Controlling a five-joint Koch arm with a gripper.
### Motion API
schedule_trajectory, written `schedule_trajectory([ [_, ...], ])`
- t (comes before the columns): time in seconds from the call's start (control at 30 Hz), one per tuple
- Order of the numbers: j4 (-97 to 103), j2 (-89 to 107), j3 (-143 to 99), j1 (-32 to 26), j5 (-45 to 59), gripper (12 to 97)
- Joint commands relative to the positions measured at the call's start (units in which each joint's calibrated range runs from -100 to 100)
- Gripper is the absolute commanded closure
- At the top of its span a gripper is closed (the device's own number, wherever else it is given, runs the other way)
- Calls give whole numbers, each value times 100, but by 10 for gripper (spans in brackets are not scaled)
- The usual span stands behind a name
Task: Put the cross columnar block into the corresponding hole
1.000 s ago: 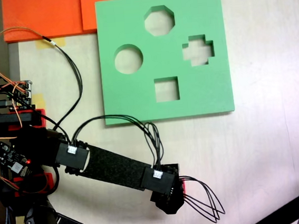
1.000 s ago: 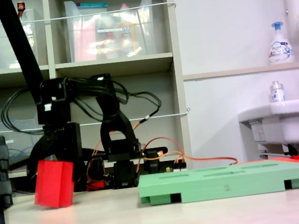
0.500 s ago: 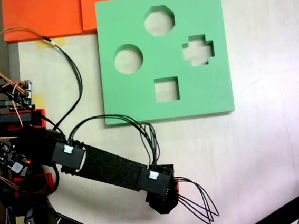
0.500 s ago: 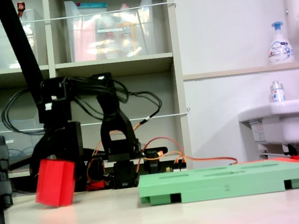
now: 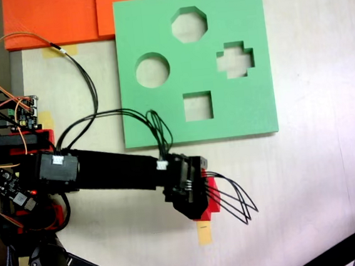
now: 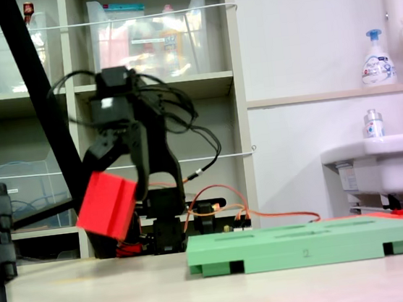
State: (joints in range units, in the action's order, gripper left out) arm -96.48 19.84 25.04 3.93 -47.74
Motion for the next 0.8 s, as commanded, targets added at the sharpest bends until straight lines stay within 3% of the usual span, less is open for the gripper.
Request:
schedule_trajectory([
  [0.0,-352,656,438,-278,-342,742],
  [0.37,-352,530,1704,-1968,-2222,740],
  [0.77,399,237,1694,-2173,-1812,709],
])
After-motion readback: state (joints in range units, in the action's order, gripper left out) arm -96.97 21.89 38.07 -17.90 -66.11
